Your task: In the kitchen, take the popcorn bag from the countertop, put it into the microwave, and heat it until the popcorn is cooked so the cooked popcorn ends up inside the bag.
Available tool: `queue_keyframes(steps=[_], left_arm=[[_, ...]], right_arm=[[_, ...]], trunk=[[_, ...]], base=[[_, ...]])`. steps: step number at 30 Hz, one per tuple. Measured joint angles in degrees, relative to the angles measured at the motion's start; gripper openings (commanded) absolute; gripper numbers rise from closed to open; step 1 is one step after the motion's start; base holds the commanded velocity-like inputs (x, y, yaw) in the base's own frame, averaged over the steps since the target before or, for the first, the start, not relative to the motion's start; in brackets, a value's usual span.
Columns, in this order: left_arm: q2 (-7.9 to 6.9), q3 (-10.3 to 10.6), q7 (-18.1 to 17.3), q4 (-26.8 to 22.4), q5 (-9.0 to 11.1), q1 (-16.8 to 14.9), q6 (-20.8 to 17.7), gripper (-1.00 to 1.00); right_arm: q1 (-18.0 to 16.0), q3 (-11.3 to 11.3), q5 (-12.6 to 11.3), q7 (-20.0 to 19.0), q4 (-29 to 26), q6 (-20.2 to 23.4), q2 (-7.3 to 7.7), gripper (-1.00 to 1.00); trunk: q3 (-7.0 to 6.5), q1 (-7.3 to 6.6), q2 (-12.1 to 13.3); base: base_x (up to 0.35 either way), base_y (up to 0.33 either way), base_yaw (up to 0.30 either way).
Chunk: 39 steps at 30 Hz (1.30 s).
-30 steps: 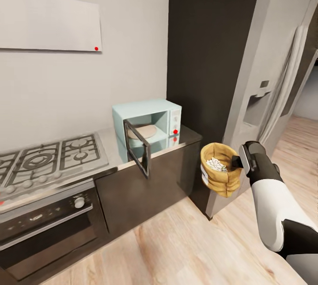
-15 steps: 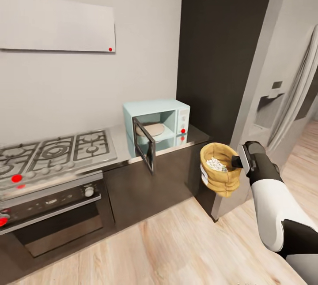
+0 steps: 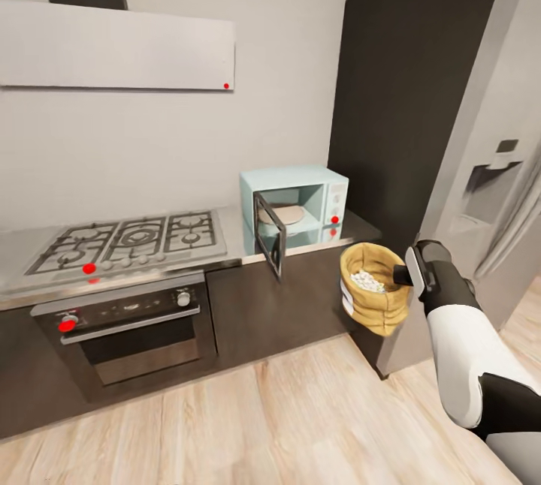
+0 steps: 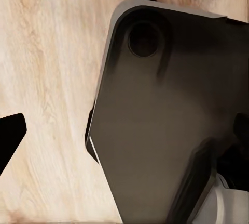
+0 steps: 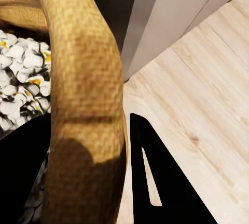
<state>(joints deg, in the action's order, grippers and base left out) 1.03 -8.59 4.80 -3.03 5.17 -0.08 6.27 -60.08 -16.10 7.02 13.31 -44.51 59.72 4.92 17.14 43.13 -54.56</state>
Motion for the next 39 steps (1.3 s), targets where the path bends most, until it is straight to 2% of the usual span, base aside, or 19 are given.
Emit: queue_keyframes(steps=[6,11,39], left_arm=[[0.0,0.0,0.0,0.0,0.0,0.0,0.0,1.0],[0.0,0.0,0.0,0.0,0.0,0.0,0.0,1.0],[0.0,0.1,0.0,0.0,0.0,0.0,0.1,1.0]], right_arm=[[0.0,0.0,0.0,0.0,0.0,0.0,-0.02,-1.0],[0.0,0.0,0.1,0.0,0.0,0.0,-0.82,-1.0],[0.0,0.0,-0.1,0.0,0.0,0.0,-0.89,-1.0]], trunk=[[0.0,0.0,0.0],[0.0,0.0,0.0],[0.0,0.0,0.0]], base=[[0.0,-0.288,0.273],[0.0,-0.288,0.273],[0.0,-0.284,0.273]])
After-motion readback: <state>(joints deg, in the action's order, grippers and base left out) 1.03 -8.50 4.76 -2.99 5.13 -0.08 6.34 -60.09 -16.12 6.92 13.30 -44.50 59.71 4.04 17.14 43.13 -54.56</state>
